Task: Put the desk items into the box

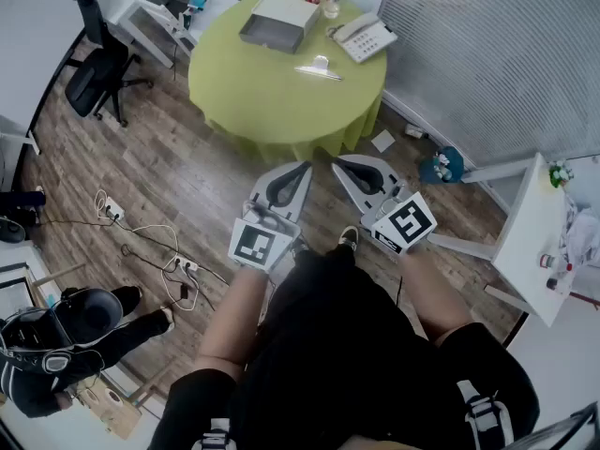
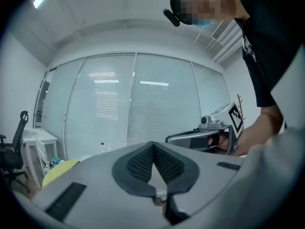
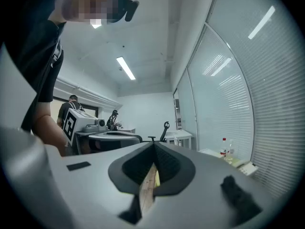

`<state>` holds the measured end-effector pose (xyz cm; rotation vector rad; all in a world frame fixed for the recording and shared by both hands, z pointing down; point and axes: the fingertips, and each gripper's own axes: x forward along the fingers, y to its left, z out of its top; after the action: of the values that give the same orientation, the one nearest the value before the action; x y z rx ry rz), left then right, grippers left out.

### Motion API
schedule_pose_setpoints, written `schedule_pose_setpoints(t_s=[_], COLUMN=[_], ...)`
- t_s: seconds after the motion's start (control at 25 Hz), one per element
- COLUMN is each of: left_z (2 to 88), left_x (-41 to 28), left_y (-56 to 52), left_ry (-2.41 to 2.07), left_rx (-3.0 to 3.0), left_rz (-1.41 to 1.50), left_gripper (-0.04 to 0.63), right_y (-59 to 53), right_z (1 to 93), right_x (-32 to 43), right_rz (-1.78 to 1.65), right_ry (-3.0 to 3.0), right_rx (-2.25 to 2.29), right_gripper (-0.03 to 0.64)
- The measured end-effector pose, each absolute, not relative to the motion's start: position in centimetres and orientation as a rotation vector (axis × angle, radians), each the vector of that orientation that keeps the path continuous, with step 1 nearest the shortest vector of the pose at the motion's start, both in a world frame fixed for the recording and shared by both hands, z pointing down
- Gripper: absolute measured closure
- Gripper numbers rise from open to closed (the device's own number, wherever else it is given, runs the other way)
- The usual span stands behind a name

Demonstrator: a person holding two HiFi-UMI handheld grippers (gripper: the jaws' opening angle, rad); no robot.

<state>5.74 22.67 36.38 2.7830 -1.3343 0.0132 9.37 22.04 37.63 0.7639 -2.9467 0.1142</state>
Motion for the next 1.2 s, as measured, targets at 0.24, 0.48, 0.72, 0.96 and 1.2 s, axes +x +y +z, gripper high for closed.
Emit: schedule_pose_setpoints(t_s=[0.24, 0.48, 0.72, 0.96, 1.2], left_z=[36.1, 36.0, 36.3, 36.1, 36.3], left_x=[4.8, 3.3, 1.4, -0.1, -0.6], left_y=[23.3, 23.6, 24.1, 23.8, 23.0], left_ry=[-1.339, -1.335, -1.288, -1.243, -1.214], left_rx=[2.772, 2.771, 2.772, 2.805, 2.814], left_rz=[0.02, 0.026, 0.035, -0.015, -0.006], left_gripper=[0.586, 0.586, 0.586, 0.586, 0.586], right_y=[22.7, 23.2, 24.0, 23.7, 23.0], right_z=[36.9, 37.3, 37.4, 37.4, 37.6], right_x=[8.4, 6.9, 4.8, 2.7, 2.3], right_rz=[0.093, 0.107, 0.121, 0.114, 0.14], right_ry=[-2.947, -2.927, -2.906, -2.892, -2.889], right_rx=[0.751, 0.767, 0.784, 0.835, 0.873], right_gripper=[0.6, 0.6, 0.6, 0.6, 0.6])
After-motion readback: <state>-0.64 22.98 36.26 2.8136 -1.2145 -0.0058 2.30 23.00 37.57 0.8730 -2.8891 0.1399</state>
